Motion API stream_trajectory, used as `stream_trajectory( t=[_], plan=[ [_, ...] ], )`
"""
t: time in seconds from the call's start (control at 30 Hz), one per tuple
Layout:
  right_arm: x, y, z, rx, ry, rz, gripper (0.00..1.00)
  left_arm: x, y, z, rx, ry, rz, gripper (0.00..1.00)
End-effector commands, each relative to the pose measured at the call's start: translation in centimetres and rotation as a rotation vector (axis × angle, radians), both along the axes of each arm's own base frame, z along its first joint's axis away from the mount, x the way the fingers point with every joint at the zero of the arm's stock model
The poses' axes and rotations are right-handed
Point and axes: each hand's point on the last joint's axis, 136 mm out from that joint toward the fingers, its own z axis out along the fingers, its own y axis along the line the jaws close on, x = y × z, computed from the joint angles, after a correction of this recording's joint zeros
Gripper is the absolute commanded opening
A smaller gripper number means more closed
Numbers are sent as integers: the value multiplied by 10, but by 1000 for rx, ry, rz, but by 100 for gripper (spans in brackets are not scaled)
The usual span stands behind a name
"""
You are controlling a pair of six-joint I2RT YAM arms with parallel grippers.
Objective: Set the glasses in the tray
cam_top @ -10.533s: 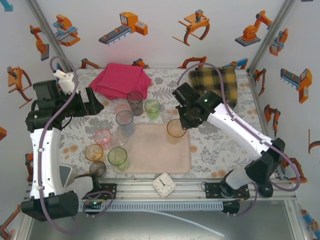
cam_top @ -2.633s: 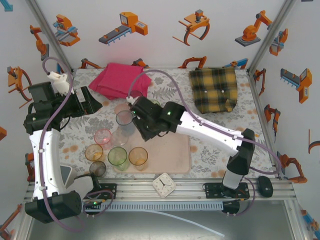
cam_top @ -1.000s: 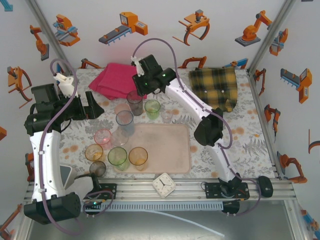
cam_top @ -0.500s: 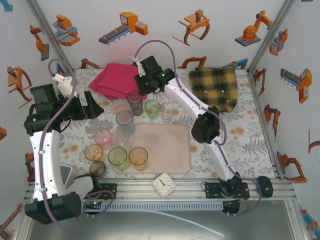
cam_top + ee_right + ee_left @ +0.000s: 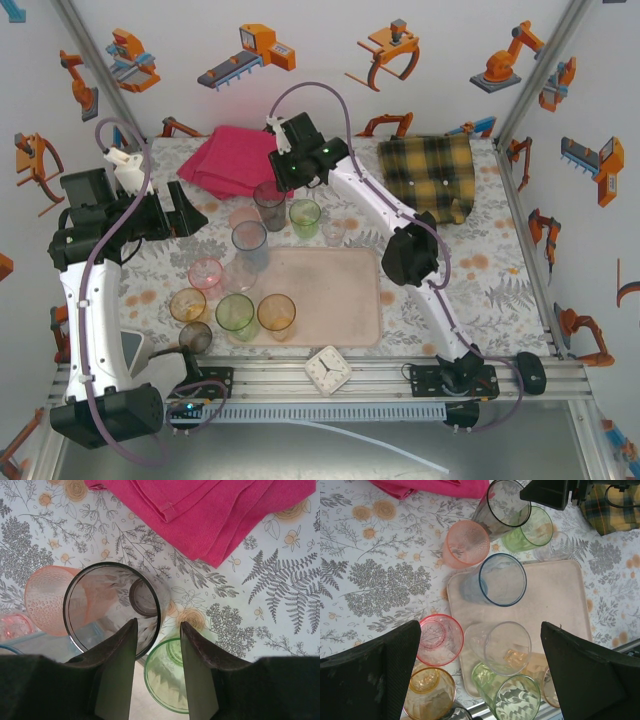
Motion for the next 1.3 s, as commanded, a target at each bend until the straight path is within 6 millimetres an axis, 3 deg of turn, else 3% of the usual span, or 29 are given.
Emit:
stream_trajectory(
  t=[0.0,0.5,1.27],
  plan=[
    [7,5,0,28,-5,-6,38,0,-1,0,-23,-4,-4,97],
    [16,-7,-16,-20,2,-36,33,0,-2,3,-37,-8,-4,97],
    [22,-7,-12,5,3,-41,15,1,-1,2,-41,-7,-1,97]
  ],
)
